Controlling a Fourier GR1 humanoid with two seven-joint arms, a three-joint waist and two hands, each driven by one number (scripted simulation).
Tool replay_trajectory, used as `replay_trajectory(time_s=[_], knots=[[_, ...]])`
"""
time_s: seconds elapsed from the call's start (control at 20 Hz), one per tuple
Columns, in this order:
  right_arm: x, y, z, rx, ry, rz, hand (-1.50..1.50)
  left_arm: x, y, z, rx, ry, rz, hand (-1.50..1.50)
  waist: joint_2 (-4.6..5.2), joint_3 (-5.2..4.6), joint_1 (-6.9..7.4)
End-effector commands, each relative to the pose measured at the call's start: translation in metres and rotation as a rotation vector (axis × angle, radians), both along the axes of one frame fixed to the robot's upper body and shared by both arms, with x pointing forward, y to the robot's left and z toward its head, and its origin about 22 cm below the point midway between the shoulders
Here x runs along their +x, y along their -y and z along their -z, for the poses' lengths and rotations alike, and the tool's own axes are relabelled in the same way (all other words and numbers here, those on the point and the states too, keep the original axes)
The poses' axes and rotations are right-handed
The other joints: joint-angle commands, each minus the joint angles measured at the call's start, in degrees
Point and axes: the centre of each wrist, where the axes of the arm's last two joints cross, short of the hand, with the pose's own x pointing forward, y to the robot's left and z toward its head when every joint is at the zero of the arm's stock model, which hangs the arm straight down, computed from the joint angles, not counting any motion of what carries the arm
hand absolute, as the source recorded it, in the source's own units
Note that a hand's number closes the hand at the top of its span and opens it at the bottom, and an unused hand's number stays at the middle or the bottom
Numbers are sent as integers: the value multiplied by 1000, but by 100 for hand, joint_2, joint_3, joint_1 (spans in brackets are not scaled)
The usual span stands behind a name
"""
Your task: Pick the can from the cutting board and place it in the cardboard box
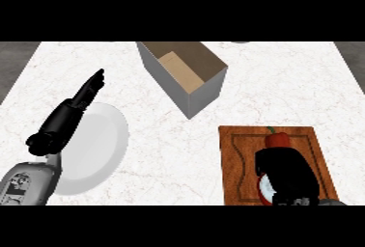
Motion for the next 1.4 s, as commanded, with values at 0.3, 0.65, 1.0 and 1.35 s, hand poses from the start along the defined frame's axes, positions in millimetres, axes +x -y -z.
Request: replay_trajectory(time_s=[0.3,0.65,1.0,1.35], knots=[[43,-142,-48,247,269,-217,150,12,41,-15,3,44,189,0,309,29,1161],[70,-209,-87,156,528,-282,150,12,48,-13,6,49,209,0,224,2,1192],[103,-224,-134,274,767,-74,150,21,54,-12,13,29,190,0,209,9,1010],[142,-222,-151,340,875,207,150,28,48,-22,3,35,147,0,178,15,741]])
